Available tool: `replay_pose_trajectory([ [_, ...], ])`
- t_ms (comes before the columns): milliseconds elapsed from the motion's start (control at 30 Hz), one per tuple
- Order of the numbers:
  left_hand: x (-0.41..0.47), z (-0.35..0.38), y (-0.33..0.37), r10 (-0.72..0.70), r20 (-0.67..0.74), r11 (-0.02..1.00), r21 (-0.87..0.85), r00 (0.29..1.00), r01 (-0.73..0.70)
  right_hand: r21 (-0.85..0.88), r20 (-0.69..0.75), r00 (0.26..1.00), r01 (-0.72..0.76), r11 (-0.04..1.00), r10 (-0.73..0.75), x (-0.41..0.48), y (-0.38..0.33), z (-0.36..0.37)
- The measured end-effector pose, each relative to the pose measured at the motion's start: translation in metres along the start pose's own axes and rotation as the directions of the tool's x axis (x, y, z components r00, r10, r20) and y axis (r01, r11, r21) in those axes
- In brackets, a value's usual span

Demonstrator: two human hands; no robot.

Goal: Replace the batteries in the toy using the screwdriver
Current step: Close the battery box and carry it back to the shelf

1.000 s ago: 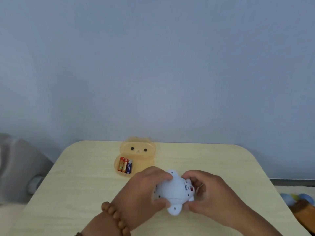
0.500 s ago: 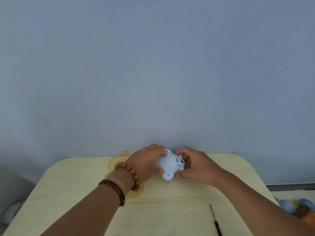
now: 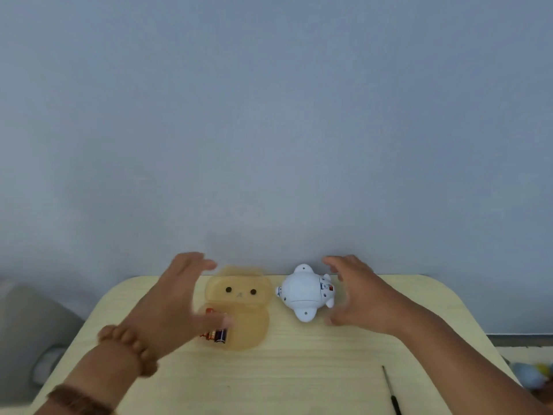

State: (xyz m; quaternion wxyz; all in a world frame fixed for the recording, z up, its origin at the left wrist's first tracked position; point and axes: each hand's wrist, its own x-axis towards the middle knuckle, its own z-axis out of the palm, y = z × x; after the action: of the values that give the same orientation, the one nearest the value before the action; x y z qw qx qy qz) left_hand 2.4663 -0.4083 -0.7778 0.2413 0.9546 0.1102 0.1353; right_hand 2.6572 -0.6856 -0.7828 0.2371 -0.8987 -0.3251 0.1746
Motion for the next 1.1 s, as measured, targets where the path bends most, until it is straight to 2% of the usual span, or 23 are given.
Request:
replay_pose_trajectory([
  [67, -0.023, -0.001, -0.021, -0.038, 0.055, 0.999, 0.022, 0.998, 0.037, -0.107, -0.187, 0.981, 0.031, 0.994, -0.05, -0.016, -0.009, -0.002],
  [133, -0.034, 0.004, -0.034, -0.022, 0.087, 1.0, -0.007, 0.996, 0.023, -0.146, -0.358, 0.921, 0.105, 0.984, -0.152, -0.037, -0.026, 0.007],
  [167, -0.037, 0.006, -0.038, -0.004, 0.088, 0.999, -0.04, 0.996, 0.008, -0.129, -0.363, 0.912, 0.155, 0.98, -0.192, -0.047, -0.039, 0.015],
  [267, -0.039, 0.014, -0.038, 0.046, 0.096, 0.992, -0.121, 0.994, -0.034, -0.082, -0.182, 0.954, 0.226, 0.971, -0.237, -0.068, -0.071, 0.056],
  [333, -0.04, 0.022, -0.037, 0.062, 0.128, 0.99, -0.134, 0.99, -0.044, -0.206, -0.113, 0.968, 0.199, 0.958, -0.225, -0.067, -0.081, 0.091],
  [367, -0.041, 0.025, -0.039, 0.075, 0.125, 0.99, -0.124, 0.989, -0.06, -0.267, -0.128, 0.963, 0.198, 0.943, -0.238, -0.065, -0.084, 0.106],
  [433, -0.044, 0.029, -0.043, 0.102, 0.093, 0.988, -0.124, 0.99, -0.09, -0.272, -0.155, 0.967, 0.156, 0.95, -0.204, -0.063, -0.086, 0.124],
  [500, -0.049, 0.027, -0.045, 0.134, 0.042, 0.985, -0.11, 0.99, -0.129, -0.312, -0.203, 0.952, 0.16, 0.937, -0.23, -0.058, -0.083, 0.133],
  [567, -0.058, 0.024, -0.046, 0.148, 0.051, 0.977, -0.16, 0.988, -0.138, -0.312, -0.239, 0.938, 0.171, 0.935, -0.252, -0.058, -0.082, 0.131],
  [700, -0.075, 0.012, -0.035, 0.07, -0.001, 0.978, -0.199, 0.998, -0.069, -0.175, -0.248, 0.94, 0.194, 0.965, -0.234, -0.068, -0.078, 0.133],
  [800, -0.094, 0.01, -0.035, -0.02, 0.176, 0.928, -0.362, 0.984, 0.083, 0.138, -0.265, 0.964, 0.053, 0.989, -0.015, -0.082, -0.078, 0.125],
  [867, -0.102, 0.01, -0.035, -0.122, 0.252, 0.883, -0.415, 0.96, 0.221, 0.287, -0.205, 0.977, -0.002, 0.958, 0.063, -0.091, -0.076, 0.124],
  [933, -0.109, 0.01, -0.026, -0.195, 0.236, 0.908, -0.324, 0.952, 0.266, 0.301, -0.124, 0.988, -0.048, 0.952, 0.089, -0.101, -0.067, 0.122],
  [967, -0.112, 0.012, -0.019, -0.173, 0.22, 0.924, -0.3, 0.96, 0.236, 0.314, -0.065, 0.988, -0.11, 0.943, 0.138, -0.103, -0.064, 0.119],
  [1100, -0.126, 0.019, 0.014, -0.134, 0.4, 0.919, -0.293, 0.907, 0.265, 0.422, 0.157, 0.964, -0.26, 0.869, 0.213, -0.123, -0.052, 0.106],
])
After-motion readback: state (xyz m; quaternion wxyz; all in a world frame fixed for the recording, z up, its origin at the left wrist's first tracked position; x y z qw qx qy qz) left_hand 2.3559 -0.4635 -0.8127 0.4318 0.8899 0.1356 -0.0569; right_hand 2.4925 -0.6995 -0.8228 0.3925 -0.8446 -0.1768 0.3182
